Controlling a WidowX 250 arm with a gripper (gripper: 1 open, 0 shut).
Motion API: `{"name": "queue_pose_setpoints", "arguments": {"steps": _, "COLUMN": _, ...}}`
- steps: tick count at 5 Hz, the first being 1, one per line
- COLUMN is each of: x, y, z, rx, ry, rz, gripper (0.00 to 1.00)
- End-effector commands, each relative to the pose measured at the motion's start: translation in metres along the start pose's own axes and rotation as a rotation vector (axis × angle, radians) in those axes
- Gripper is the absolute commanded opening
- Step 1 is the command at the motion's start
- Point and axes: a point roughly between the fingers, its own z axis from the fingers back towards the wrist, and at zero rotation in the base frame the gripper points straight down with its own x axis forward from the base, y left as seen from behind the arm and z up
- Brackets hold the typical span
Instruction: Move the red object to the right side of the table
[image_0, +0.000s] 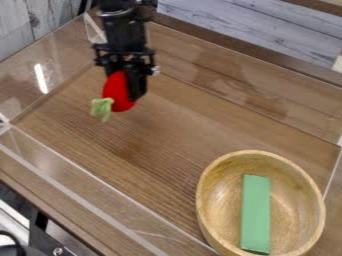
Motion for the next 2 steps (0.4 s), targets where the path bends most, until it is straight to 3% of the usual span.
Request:
{"name": "queue_pose_setpoints", "arguments": {"steps": 1, "x": 0.014, "y": -0.035, "z": 0.017, "rx": 0.024, "ry": -0.052, "rz": -0.117, "gripper": 0.00}}
{"name": "queue_pose_setpoints", "arguments": {"steps": 2, "x": 0.022, "y": -0.060, "z": 0.004, "rx": 0.018, "ry": -0.056, "rz": -0.126, "gripper": 0.00}}
